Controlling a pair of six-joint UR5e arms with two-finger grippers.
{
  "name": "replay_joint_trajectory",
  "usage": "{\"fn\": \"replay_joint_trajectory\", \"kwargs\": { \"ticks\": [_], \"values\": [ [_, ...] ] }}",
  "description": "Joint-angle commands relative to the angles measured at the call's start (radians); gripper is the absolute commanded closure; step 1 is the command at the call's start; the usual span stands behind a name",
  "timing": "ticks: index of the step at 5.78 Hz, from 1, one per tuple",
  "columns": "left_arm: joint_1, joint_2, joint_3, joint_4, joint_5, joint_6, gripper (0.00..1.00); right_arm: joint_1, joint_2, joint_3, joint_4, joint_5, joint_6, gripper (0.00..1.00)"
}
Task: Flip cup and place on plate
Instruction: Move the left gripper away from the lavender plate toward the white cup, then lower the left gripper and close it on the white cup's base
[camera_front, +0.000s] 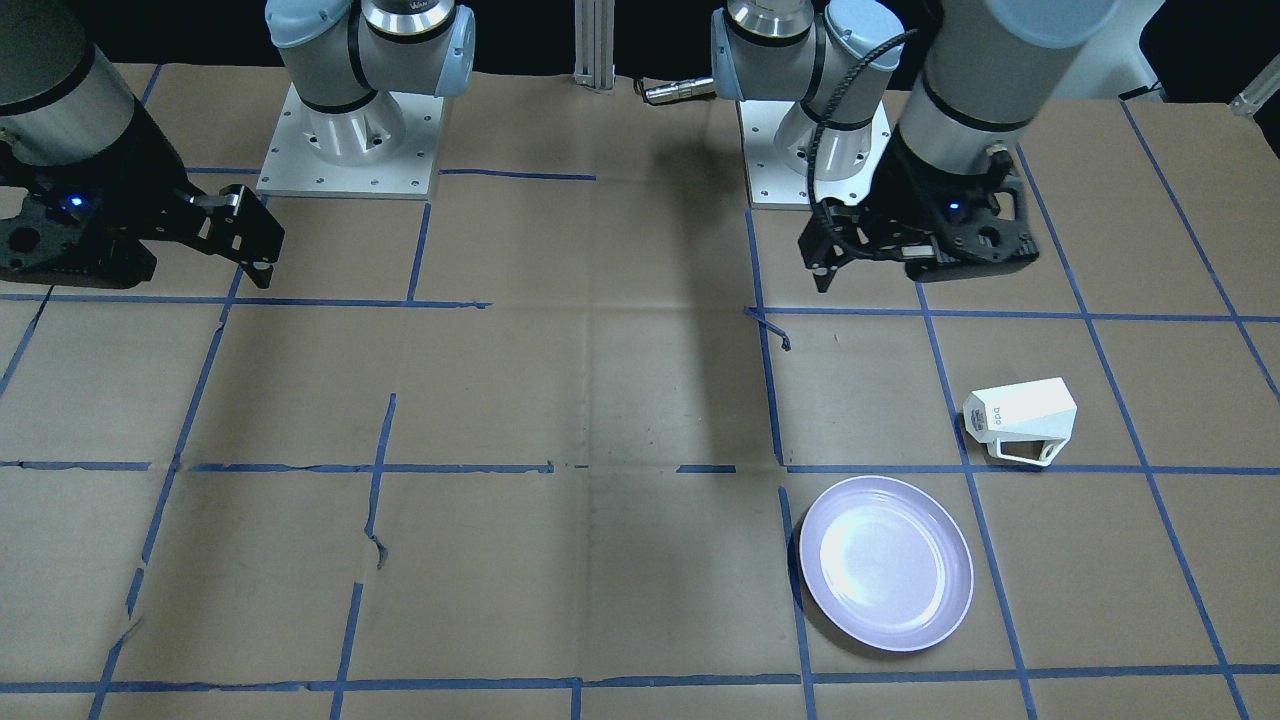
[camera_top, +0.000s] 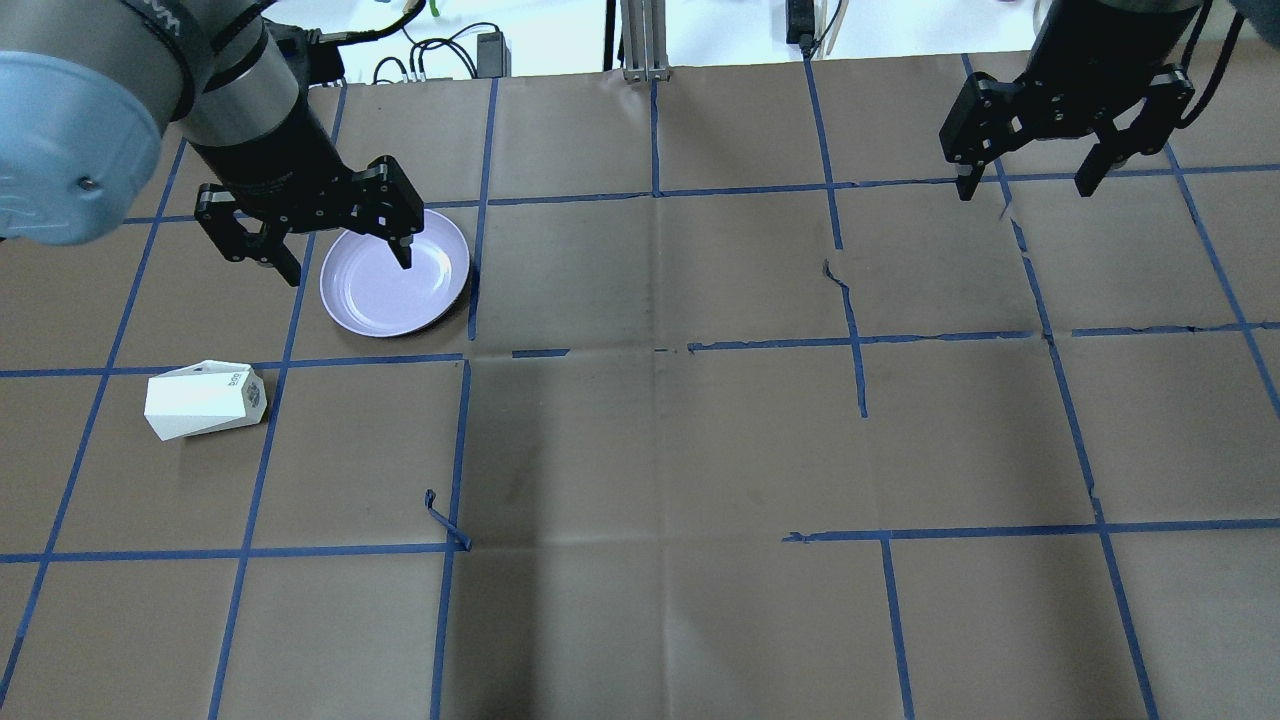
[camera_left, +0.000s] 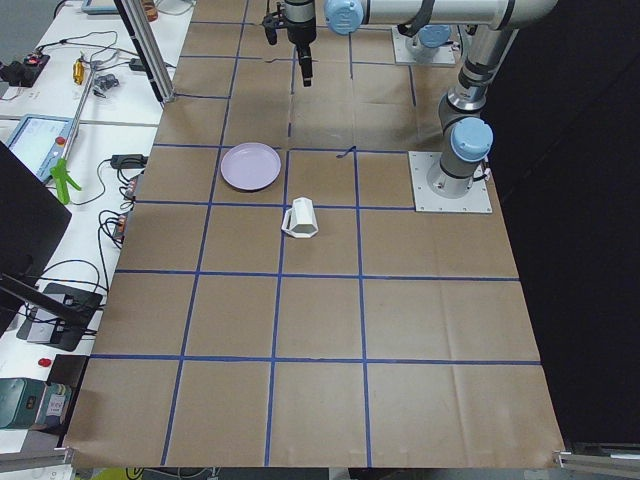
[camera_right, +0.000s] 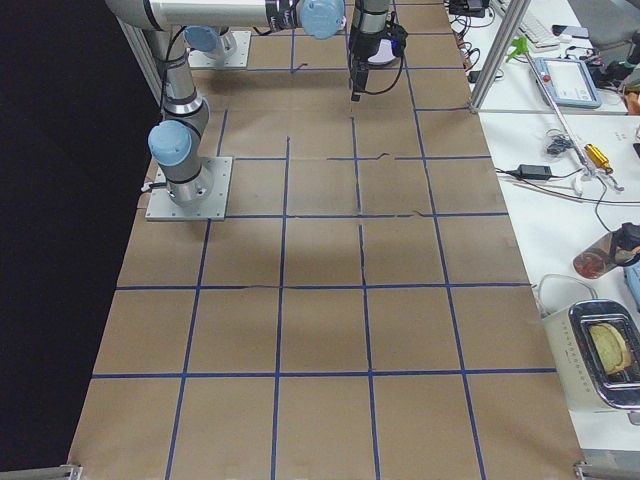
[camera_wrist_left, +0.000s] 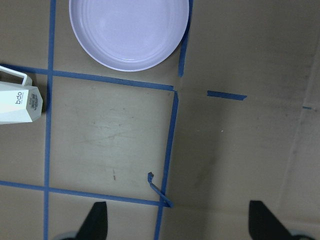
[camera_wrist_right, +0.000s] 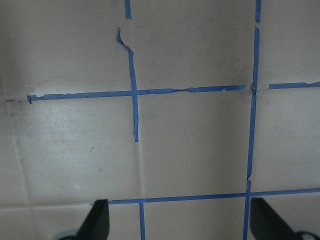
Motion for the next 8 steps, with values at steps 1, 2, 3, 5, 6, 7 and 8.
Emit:
{"fn": "replay_joint_trajectory", "kwargs": {
  "ticks": [1,2,3,5,6,7,8],
  "values": [
    [0.266,-0.013,0.008,0.003,-0.007,0.328,0.01,0.0,0.0,0.0,0.0,0.0,0.0,0.0],
    [0.421,-0.028,0.017,0.005,-0.007,0.57,0.01,0.0,0.0,0.0,0.0,0.0,0.0,0.0],
    [0.571,-0.056,0.031,0.005,-0.01,0.771,0.01,0.0,0.0,0.0,0.0,0.0,0.0,0.0],
    [0.689,-0.09,0.035,0.0,-0.016,0.947,0.01,0.0,0.0,0.0,0.0,0.0,0.0,0.0],
    [0.706,-0.116,0.035,-0.012,-0.094,0.95,0.01,0.0,0.0,0.0,0.0,0.0,0.0,0.0],
    [0.778,-0.183,0.035,-0.054,-0.221,0.976,0.01,0.0,0.0,0.0,0.0,0.0,0.0,0.0],
    [0.847,-0.278,0.035,-0.094,-0.34,1.056,0.01,0.0,0.0,0.0,0.0,0.0,0.0,0.0]
  ]
}}
